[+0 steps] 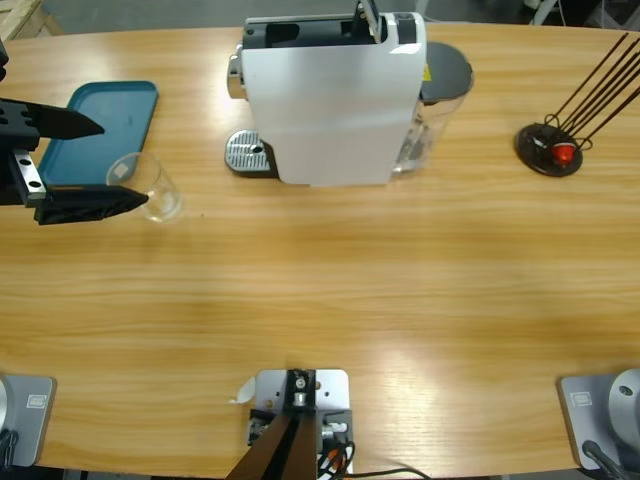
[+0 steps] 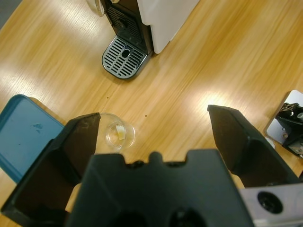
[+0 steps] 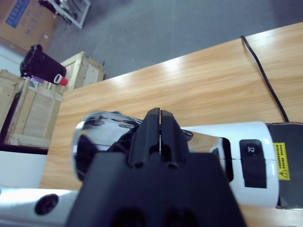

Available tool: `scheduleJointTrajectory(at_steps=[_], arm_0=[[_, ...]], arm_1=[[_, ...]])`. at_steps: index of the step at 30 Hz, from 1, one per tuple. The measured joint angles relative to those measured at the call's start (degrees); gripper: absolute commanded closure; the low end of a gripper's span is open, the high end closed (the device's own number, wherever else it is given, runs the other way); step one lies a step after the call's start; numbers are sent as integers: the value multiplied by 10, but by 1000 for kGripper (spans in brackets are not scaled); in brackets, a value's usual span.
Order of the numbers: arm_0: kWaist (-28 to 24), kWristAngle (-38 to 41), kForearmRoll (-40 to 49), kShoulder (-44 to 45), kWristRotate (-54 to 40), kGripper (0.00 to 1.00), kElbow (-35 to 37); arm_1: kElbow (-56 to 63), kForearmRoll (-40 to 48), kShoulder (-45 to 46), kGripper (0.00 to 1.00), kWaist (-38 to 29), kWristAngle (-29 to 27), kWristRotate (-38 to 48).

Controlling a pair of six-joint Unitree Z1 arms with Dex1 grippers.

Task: Pour coffee

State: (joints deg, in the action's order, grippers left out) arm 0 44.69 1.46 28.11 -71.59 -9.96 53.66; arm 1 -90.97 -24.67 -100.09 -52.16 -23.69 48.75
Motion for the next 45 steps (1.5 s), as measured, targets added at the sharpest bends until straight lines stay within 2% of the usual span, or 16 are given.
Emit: scheduleJointTrajectory(at_steps=[16,26,45], arm_0=[[0,11,0,0,0,0,0],[1,11,0,15,0,0,0],[1,11,5,15,0,0,0]], arm_1=[[-30,0,-41,1000,-43,-38,18],[-32,0,-82,1000,-67,-38,33],[-18,32,-97,1000,-67,-27,43]])
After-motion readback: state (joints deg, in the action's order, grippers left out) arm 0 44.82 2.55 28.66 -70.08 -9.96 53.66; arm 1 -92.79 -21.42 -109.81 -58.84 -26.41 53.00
